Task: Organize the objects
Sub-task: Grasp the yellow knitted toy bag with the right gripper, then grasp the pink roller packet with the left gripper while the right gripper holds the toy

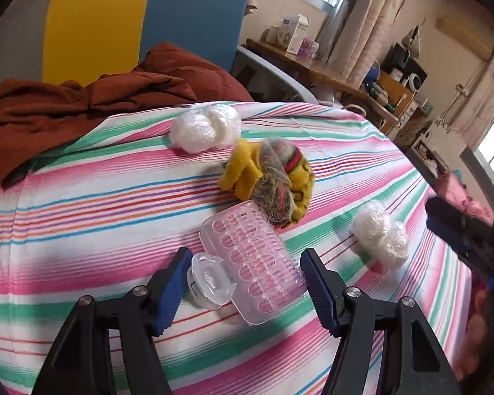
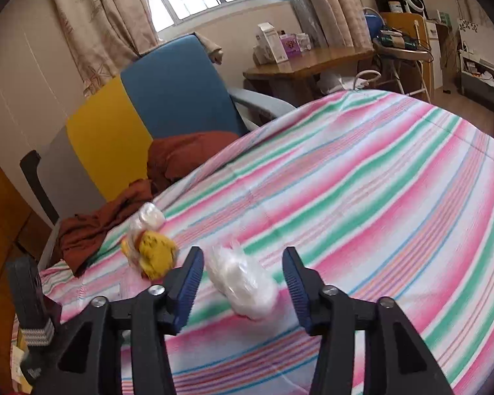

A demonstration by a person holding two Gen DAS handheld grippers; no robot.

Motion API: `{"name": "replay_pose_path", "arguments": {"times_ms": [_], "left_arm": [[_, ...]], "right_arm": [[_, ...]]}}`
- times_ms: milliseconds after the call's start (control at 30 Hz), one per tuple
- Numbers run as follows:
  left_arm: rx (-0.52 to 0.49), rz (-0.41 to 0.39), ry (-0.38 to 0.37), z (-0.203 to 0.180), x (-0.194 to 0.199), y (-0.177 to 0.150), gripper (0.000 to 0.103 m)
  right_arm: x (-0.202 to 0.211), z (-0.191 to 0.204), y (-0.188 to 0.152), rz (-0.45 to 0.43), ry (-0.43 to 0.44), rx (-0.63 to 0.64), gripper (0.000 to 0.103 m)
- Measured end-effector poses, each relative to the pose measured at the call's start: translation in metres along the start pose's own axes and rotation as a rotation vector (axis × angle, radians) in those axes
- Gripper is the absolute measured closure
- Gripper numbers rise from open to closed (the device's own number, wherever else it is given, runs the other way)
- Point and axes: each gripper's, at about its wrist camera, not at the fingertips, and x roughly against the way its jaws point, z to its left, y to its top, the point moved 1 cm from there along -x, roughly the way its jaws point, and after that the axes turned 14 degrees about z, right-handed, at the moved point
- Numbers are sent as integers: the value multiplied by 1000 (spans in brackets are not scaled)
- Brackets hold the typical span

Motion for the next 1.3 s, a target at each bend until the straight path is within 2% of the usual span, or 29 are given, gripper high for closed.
{"name": "replay_pose_path", "arguments": {"times_ms": [33, 100, 200, 333, 400, 567, 600, 633, 667, 733, 833, 900, 1033, 1133, 1300], "left_arm": [[5, -1, -7, 2, 1, -1, 35], [6, -5, -11, 3, 1, -3, 35], [6, -8, -14, 2, 0, -3, 35], [6, -14, -24, 5, 1, -6, 35], [8, -18, -30, 5, 0, -6, 35], [7, -21, -32, 5, 0, -7, 35], [8, -23, -34, 5, 0, -7, 35], [8, -23, -34, 5, -1, -7, 35], [7, -24, -33, 6, 0, -9, 35], [4, -25, -28, 6, 0, -10, 35], [-1, -26, -19, 5, 0, -10, 35], [-1, -26, -18, 5, -1, -10, 35], [-3, -27, -15, 3, 0, -11, 35], [-2, -29, -15, 3, -1, -10, 35], [6, -45, 5, 4, 4, -14, 35]], "right_arm": [[-3, 6, 4, 1, 19, 10, 42], [-15, 27, 15, 37, 71, 37, 41], [-51, 62, 27, 151, 161, 69, 38], [-88, 86, 34, 247, 147, 118, 38], [-106, 91, 35, 314, 178, 126, 38], [-134, 89, 28, 397, 219, 108, 38], [-133, 88, 25, 383, 224, 103, 41], [-132, 88, 24, 363, 234, 104, 56], [-131, 85, 24, 361, 248, 101, 64], [-125, 84, 25, 318, 219, 102, 70], [-110, 78, 33, 237, 132, 103, 73], [-97, 64, 41, 181, 120, 47, 73], [-64, 41, 47, 56, 193, -53, 73], [-39, 21, 38, -20, 251, -132, 73], [-20, 4, 3, -40, 270, -183, 72]]}}
